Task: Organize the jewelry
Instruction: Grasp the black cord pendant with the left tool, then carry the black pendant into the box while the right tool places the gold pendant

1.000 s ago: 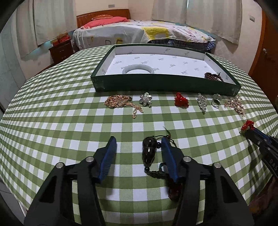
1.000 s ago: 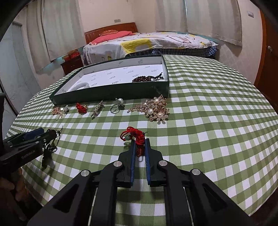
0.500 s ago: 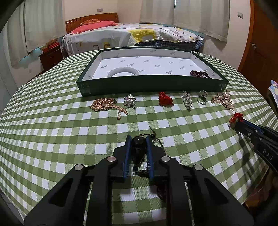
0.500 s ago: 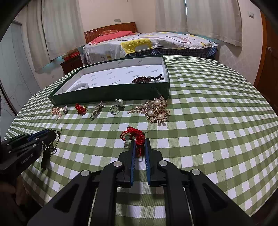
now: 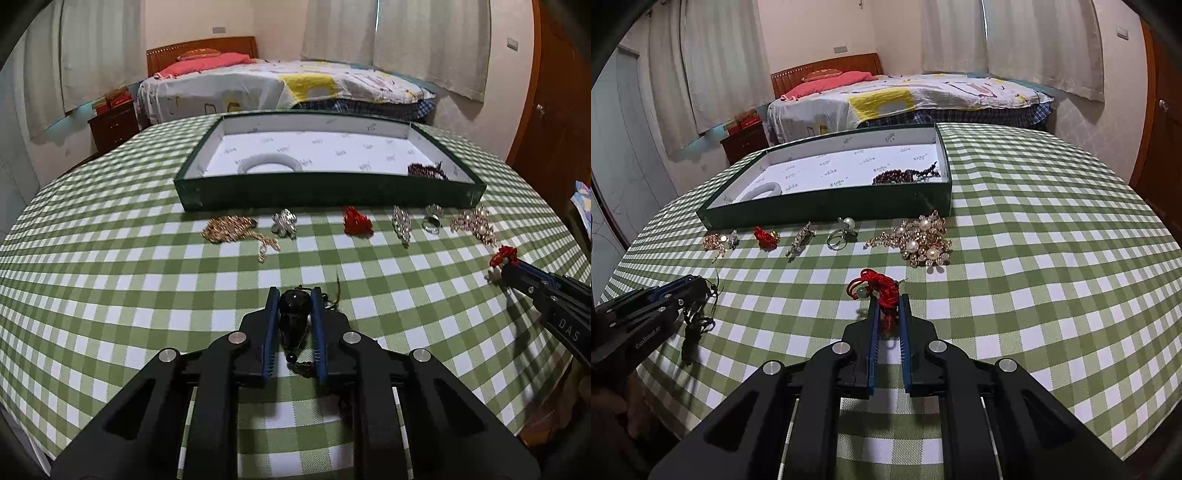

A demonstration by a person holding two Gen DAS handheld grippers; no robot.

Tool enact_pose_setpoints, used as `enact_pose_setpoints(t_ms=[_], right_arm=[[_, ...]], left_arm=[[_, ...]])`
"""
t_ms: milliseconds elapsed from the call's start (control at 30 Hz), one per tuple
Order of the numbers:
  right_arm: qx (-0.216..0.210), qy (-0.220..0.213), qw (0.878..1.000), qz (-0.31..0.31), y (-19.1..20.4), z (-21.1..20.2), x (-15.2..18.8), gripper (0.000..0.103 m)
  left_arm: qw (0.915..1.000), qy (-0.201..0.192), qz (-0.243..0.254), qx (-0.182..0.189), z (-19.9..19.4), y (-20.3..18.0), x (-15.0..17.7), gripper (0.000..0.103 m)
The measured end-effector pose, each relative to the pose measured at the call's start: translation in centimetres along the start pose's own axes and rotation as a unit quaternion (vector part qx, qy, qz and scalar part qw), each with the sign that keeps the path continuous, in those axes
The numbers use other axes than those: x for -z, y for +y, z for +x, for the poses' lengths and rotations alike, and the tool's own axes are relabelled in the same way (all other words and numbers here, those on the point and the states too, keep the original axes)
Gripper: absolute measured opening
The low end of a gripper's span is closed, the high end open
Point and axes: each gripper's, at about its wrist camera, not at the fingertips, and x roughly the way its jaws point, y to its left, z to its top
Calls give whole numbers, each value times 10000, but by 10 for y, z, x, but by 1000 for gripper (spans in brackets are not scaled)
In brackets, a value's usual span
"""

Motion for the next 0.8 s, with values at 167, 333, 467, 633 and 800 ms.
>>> enact_pose_setpoints(t_ms=[167, 333, 467, 633, 800], right_arm=[[-46, -111, 9999, 6, 2, -5, -4, 11], [-130, -291, 9995, 43, 5, -15, -15, 11], [-205, -611, 9979, 53, 8, -30, -32, 11], [-246, -1040, 9943, 16, 11, -41, -64, 11], [-275, -1328, 9908, 31, 13, -37, -97, 11]], left_arm=[[9998, -182, 14, -44, -10, 1, -6, 17], [9988, -487, 25, -51, -27, 0, -18, 17], [9966, -824, -21, -20, -43, 1, -35, 17], [9927, -1204, -72, 76, -57, 4, -63, 17], [9880, -1532, -99, 173, -55, 3, -98, 17]])
